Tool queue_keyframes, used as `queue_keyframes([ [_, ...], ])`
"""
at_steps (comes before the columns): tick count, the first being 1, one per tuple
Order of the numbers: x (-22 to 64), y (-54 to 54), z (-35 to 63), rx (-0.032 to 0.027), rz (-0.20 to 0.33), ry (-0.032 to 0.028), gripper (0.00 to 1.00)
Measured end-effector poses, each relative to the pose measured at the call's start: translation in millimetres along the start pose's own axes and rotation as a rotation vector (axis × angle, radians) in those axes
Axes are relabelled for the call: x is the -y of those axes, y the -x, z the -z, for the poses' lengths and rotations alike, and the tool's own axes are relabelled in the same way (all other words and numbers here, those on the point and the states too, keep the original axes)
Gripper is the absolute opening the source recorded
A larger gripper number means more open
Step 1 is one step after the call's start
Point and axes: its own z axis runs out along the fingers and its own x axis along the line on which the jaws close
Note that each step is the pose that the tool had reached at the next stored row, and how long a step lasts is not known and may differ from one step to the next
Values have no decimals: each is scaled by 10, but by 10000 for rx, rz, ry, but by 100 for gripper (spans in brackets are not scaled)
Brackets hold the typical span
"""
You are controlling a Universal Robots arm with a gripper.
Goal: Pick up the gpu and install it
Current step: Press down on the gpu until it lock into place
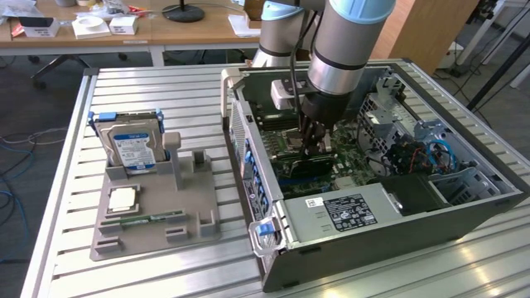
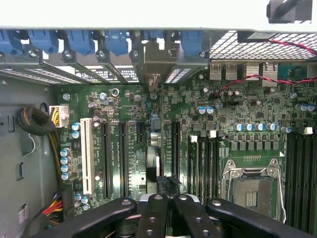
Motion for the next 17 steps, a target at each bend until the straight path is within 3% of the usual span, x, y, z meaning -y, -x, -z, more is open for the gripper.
queue_keyframes([
  [17, -12, -26, 1, 23, 7, -2, 10],
])
